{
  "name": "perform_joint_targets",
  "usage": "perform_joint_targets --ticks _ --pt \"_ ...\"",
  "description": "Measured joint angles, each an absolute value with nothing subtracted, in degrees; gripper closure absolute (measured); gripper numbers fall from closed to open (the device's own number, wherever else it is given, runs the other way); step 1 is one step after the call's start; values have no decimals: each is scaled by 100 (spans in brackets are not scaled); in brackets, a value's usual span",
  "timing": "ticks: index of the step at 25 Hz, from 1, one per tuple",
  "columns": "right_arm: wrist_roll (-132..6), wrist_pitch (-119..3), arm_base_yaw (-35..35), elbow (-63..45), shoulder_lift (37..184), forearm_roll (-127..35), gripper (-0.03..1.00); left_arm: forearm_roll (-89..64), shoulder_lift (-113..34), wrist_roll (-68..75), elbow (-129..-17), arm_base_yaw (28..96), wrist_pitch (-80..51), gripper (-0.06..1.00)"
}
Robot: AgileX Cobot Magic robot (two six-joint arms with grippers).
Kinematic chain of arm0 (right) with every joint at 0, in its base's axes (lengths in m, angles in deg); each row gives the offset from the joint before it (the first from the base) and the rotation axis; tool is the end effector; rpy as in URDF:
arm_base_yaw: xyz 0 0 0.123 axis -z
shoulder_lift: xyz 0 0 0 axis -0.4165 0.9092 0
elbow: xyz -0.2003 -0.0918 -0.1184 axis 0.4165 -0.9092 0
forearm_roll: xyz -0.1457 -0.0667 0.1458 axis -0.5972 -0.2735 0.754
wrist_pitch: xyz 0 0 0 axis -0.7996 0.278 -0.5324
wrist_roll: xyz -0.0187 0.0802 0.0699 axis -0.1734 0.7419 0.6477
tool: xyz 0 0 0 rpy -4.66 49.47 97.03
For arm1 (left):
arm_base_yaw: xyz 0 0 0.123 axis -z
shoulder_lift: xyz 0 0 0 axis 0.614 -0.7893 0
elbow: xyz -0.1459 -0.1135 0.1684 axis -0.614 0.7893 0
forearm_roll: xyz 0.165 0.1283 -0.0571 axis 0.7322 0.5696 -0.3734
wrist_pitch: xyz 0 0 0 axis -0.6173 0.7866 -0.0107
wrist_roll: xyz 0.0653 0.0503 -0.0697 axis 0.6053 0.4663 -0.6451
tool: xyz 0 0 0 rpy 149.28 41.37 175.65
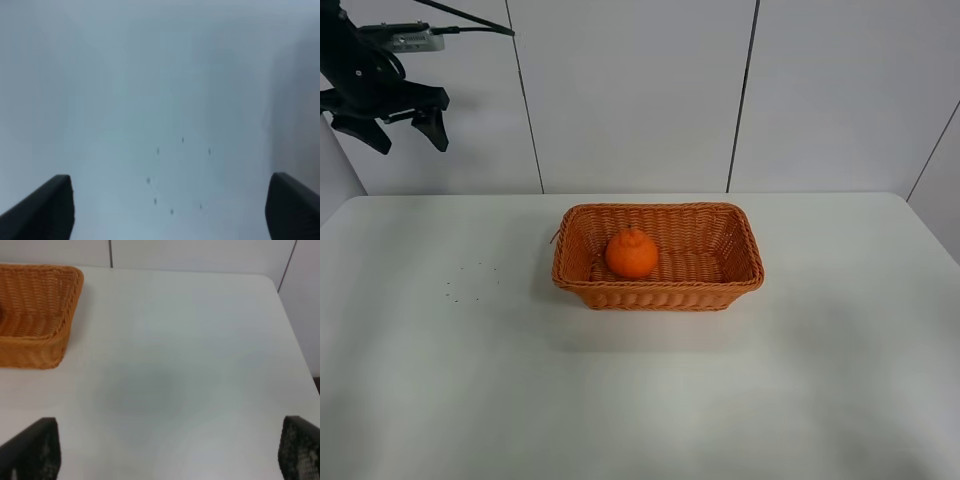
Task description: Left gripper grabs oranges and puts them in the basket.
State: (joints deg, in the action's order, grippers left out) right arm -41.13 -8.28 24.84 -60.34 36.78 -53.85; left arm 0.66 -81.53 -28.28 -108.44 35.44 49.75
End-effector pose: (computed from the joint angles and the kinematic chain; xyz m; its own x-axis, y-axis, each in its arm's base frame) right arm 0.0151 0.0005 0.2555 -0.4208 -0.0092 -0.9071 -0.0046 1.0000 -0.0080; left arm 0.4001 0.0170 0.2781 -0.8914 0.0081 -0.4532 -0.0015 0.9998 0.0209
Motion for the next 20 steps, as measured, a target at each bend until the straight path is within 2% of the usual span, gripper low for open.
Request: perform_joint_targets --ticks 11,20 --pt "-4113 -828 2484 -6034 3678 -5385 27 66 -5193 -2896 -7835 3544 4975 7" --pt "-4113 -828 2484 -6034 3678 -5385 27 66 -2673 -2900 -4560 3544 4913 7"
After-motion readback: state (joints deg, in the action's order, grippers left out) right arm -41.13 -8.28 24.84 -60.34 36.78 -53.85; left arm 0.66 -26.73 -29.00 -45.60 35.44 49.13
